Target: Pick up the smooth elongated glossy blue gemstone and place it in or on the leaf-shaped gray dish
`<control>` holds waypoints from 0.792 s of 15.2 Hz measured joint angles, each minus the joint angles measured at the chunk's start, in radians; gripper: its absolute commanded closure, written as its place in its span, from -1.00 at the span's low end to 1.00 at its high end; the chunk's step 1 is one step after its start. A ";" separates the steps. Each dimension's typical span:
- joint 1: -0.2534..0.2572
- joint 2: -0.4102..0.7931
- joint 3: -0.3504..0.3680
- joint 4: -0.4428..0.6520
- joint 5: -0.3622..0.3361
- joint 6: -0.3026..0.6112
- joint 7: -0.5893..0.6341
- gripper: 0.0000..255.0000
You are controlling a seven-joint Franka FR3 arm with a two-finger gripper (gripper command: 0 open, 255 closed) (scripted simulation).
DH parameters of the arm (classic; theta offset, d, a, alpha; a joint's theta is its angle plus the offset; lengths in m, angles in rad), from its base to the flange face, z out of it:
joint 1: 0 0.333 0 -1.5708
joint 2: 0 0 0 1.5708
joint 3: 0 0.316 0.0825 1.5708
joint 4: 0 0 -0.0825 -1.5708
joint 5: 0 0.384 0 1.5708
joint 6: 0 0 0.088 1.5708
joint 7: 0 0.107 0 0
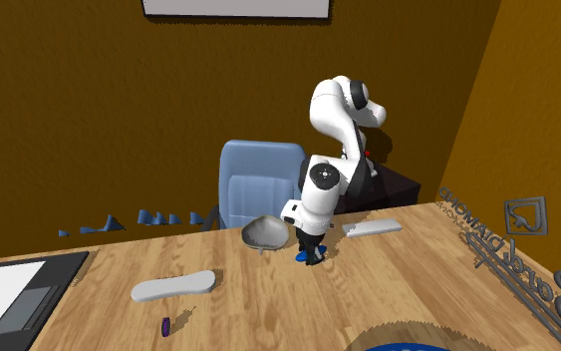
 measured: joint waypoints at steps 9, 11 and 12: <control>-0.002 -0.020 0.006 0.004 0.007 -0.024 -0.006 1.00; -0.005 -0.037 0.011 -0.002 0.011 -0.035 -0.008 1.00; -0.007 -0.044 0.013 -0.004 0.013 -0.041 -0.010 1.00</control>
